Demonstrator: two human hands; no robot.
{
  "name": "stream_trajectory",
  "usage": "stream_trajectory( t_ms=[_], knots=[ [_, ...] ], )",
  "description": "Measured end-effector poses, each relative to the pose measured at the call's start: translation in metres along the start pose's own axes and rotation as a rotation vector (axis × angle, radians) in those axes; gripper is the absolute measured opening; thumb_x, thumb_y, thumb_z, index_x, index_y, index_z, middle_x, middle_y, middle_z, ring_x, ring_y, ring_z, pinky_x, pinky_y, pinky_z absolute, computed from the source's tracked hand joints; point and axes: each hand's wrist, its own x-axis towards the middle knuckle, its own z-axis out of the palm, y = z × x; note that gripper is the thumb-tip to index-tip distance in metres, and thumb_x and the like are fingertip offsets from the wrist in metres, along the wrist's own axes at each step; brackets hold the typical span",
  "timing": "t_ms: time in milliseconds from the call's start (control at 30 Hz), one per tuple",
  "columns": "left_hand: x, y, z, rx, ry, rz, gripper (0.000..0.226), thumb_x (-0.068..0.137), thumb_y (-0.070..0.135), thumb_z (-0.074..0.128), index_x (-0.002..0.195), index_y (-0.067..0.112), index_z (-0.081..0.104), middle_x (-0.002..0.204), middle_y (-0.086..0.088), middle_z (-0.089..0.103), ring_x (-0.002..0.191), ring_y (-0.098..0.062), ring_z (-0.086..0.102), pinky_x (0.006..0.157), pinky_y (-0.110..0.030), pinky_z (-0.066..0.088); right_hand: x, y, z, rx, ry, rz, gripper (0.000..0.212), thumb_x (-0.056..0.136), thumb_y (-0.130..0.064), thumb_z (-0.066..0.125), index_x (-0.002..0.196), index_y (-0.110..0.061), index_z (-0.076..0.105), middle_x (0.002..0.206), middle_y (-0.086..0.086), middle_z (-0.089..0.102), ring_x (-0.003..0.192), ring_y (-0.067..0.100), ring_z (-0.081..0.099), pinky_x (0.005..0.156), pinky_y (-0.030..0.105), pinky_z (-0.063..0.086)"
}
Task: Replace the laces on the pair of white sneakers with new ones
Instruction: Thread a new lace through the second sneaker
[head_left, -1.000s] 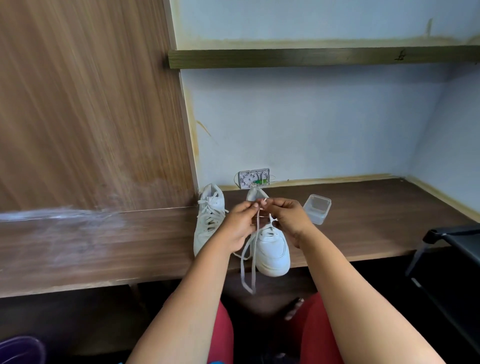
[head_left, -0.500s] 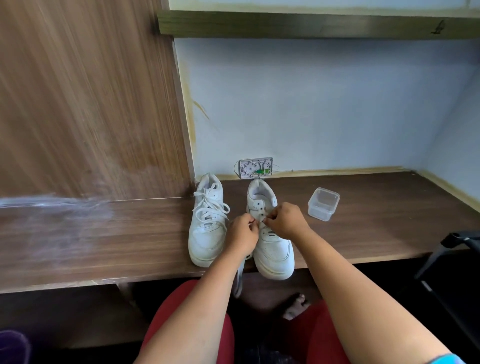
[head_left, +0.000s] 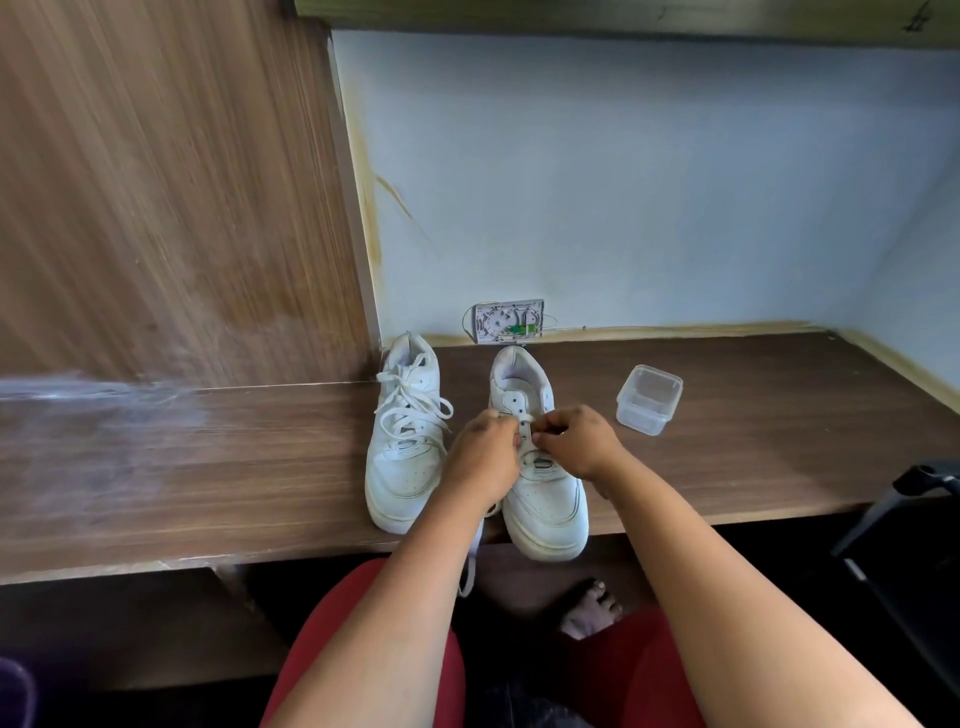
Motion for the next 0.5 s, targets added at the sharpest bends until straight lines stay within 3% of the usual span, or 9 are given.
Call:
stream_trajectory(
  t_ms=[133, 267, 400, 500],
  knots=[
    [0.006, 0.008, -0.007, 0.048, -0.031, 0.002, 0.015, 0.095, 0.015, 0.047, 0.100, 0.010, 0.060, 0.112, -0.008, 0.056, 0.101, -0.028, 0.057, 0.080, -0.039, 0.050, 0.002, 0.001, 0.001, -0.035, -0.003, -0.036, 0.013, 0.089, -0.018, 0.062, 0.095, -0.011, 0.072, 0.091, 0.005, 0.068, 0.085, 0.018, 0.061, 0.073, 0.028, 0.048],
    [0.014, -0.002, -0.015, 0.107, -0.067, -0.007, 0.021, 0.098, 0.030, 0.048, 0.102, 0.017, 0.064, 0.113, -0.003, 0.060, 0.107, -0.026, 0.057, 0.091, -0.040, 0.044, -0.001, 0.003, 0.002, -0.071, 0.009, -0.083, 0.009, 0.090, -0.023, 0.063, 0.088, -0.015, 0.067, 0.086, 0.001, 0.064, 0.074, 0.012, 0.054, 0.060, 0.020, 0.040],
    [0.016, -0.015, -0.016, -0.112, -0.154, 0.033, 0.022, 0.097, 0.030, 0.052, 0.082, 0.015, 0.057, 0.091, 0.001, 0.061, 0.089, -0.021, 0.057, 0.070, -0.027, 0.038, -0.006, 0.010, 0.005, 0.073, 0.008, -0.081, 0.015, 0.091, -0.027, 0.064, 0.091, -0.013, 0.069, 0.079, -0.003, 0.064, 0.067, 0.009, 0.054, 0.063, 0.020, 0.043],
    [0.012, -0.022, -0.017, -0.357, -0.220, -0.040, 0.024, 0.097, 0.030, 0.053, 0.083, 0.014, 0.062, 0.079, 0.013, 0.059, 0.076, -0.009, 0.056, 0.063, -0.020, 0.039, -0.006, 0.013, 0.010, 0.098, 0.016, -0.085, 0.014, 0.092, -0.026, 0.062, 0.090, -0.013, 0.067, 0.082, 0.000, 0.068, 0.077, 0.015, 0.063, 0.071, 0.027, 0.049]
  ],
)
